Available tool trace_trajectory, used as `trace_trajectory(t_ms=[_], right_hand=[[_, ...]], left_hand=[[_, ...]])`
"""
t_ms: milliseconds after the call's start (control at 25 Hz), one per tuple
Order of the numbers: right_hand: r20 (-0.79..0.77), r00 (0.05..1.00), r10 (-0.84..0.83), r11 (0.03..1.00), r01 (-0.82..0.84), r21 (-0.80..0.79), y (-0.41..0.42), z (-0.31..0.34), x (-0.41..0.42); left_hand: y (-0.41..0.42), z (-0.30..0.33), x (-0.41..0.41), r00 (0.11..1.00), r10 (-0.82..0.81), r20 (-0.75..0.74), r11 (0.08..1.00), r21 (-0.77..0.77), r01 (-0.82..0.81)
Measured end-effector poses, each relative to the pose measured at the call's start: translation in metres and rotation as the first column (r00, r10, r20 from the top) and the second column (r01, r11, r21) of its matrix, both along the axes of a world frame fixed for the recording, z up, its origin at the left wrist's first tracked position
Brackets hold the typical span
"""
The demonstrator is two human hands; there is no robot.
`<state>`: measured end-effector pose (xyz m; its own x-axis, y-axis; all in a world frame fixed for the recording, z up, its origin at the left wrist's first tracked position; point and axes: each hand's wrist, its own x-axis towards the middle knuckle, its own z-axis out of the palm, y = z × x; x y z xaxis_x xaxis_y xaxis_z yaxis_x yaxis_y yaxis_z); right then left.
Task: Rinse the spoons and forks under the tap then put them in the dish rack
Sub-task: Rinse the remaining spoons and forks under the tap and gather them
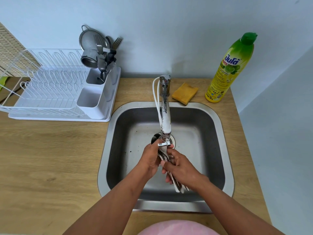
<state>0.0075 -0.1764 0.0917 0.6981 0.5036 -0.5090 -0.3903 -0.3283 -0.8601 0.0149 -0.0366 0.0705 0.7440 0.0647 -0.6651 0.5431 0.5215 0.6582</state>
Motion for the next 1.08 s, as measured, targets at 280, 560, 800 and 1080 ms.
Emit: trace_trajectory(t_ms=[280,560,800,1080], right_hand=[[-0.451,0.891,-0.046,0.967,0.154,0.204,0.001,0.003,-0.002],[-0.167,0.958,-0.233,0.965,0.248,0.079,0.004,-0.004,0.003],[-0.164,0.955,-0.248,0.958,0.267,0.106,0.017,-0.001,0.009],[-0.038,0.979,-0.201,0.970,0.205,0.132,0.013,0.004,0.008]], left_hand=[[-0.002,0.007,0.010,0.993,-0.093,-0.074,0.991,0.091,0.100],[0.013,0.012,0.003,0.971,-0.218,0.102,0.976,0.043,0.215],[0.026,0.007,-0.010,0.966,-0.193,0.174,0.981,-0.003,0.196],[0.018,0.021,-0.016,0.958,-0.181,0.223,0.975,0.171,0.144]])
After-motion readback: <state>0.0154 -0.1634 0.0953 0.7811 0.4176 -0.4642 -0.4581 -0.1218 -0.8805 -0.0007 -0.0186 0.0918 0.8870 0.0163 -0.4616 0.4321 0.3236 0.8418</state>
